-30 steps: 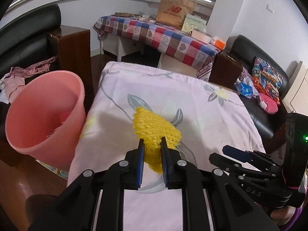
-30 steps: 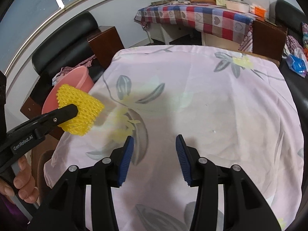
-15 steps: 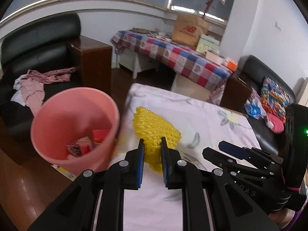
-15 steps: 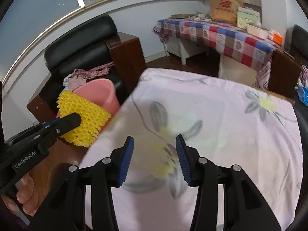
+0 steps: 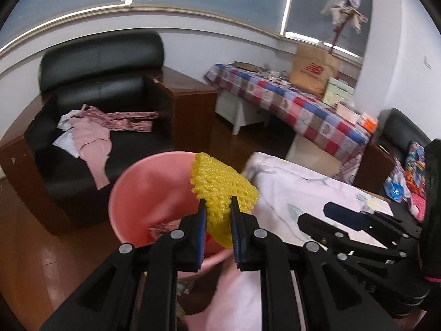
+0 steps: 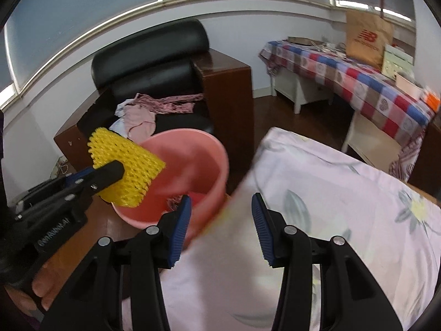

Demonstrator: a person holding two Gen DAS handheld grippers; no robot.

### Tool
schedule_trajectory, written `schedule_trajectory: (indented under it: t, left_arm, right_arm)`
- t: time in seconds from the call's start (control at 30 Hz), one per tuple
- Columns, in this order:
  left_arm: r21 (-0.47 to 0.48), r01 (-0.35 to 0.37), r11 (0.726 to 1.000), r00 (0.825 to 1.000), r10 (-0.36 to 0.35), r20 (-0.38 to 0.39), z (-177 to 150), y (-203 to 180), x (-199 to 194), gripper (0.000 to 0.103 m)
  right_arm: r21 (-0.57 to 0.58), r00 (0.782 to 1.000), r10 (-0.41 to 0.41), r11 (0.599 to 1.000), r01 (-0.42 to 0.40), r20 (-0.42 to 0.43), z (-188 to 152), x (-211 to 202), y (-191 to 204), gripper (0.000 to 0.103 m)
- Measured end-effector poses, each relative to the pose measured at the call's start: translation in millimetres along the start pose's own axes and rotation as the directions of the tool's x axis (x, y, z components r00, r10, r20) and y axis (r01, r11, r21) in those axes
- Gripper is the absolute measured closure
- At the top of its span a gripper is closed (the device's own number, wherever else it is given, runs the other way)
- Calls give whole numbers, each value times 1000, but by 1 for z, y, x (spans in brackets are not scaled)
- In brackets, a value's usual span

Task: Collect trash
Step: 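Carry the yellow foam net over the pink bin with the left tool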

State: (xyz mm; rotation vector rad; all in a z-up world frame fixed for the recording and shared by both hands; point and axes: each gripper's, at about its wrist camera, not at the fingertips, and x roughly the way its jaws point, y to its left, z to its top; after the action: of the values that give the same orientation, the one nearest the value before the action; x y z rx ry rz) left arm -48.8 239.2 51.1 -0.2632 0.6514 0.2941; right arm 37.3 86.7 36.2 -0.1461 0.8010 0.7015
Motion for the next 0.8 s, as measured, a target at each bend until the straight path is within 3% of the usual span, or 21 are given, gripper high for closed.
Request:
schedule_trajectory:
  t: [0.37, 0.8]
  left_arm:
    - [-40, -103, 994, 994, 102, -42, -3, 50, 30, 88]
    - [-66, -132, 989, 987, 124, -106, -16, 75, 61, 87]
  right_arm:
    - [-45, 999, 36, 998, -38, -39, 21, 41, 42, 57]
    - [-56, 996, 33, 998, -38, -88, 21, 72, 61, 57]
